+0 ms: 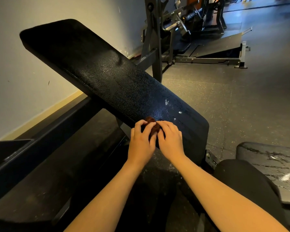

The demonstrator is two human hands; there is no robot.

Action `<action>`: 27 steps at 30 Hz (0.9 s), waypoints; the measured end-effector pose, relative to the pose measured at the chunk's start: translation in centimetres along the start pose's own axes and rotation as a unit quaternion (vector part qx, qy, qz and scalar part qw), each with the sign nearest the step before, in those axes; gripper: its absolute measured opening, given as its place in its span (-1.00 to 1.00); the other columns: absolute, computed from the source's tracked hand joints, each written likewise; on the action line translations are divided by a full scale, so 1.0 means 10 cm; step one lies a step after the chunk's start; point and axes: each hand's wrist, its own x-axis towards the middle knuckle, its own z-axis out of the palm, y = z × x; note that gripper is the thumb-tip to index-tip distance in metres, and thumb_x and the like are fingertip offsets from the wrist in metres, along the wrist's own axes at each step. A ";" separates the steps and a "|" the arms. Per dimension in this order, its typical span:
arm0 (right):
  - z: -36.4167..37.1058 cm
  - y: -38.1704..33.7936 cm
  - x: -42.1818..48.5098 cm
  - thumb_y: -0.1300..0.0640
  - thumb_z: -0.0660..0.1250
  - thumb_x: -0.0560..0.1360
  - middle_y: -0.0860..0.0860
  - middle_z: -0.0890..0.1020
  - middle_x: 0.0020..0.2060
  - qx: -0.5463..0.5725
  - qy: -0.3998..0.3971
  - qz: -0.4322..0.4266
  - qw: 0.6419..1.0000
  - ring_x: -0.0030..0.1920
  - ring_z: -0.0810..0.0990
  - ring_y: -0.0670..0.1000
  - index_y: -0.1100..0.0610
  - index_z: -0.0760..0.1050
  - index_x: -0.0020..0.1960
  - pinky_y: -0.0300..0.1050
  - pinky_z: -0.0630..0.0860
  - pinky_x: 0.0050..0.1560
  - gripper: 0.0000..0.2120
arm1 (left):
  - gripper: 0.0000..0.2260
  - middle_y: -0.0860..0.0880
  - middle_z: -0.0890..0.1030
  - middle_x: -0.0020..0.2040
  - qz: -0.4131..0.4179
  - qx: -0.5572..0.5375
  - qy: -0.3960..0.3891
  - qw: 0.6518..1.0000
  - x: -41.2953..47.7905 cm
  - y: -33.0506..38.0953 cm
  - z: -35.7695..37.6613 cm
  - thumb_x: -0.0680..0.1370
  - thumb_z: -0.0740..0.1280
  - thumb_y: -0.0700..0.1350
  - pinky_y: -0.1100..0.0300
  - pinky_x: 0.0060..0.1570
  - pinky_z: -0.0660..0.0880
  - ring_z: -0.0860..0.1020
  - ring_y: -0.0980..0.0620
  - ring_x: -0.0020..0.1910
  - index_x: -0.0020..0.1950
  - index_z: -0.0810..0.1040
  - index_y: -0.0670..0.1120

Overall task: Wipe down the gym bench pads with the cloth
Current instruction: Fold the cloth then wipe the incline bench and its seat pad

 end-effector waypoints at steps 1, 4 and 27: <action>0.00 -0.01 0.00 0.06 0.16 0.65 -0.15 0.50 0.31 0.001 0.000 0.000 1.000 0.34 0.37 -0.10 -0.05 0.48 0.38 -0.11 0.26 0.26 -0.67 | -0.67 -0.07 0.40 0.34 0.006 0.005 0.012 1.000 0.04 -0.03 -0.05 0.58 0.38 -0.12 -0.06 0.22 0.47 0.43 -0.14 0.19 0.36 0.55 -0.04; -0.01 0.00 -0.04 0.02 0.15 0.67 -0.14 0.46 0.38 -0.007 -0.012 -0.004 1.000 0.39 0.32 -0.12 -0.04 0.44 0.43 -0.15 0.19 0.30 -0.65 | -0.67 -0.07 0.41 0.36 -0.010 0.037 0.073 0.997 0.25 -0.13 -0.23 0.60 0.36 -0.09 0.02 0.20 0.44 0.41 -0.15 0.20 0.37 0.54 -0.02; -0.10 0.23 -0.19 0.02 0.19 0.66 -0.10 0.53 0.31 0.038 0.019 0.039 0.998 0.37 0.38 -0.06 -0.03 0.51 0.39 0.01 0.30 0.41 -0.67 | -0.65 0.06 0.50 0.41 -0.008 0.076 0.038 0.996 0.23 -0.04 -0.08 0.60 0.36 -0.02 0.01 -0.04 0.54 0.37 -0.11 0.14 0.39 0.55 0.06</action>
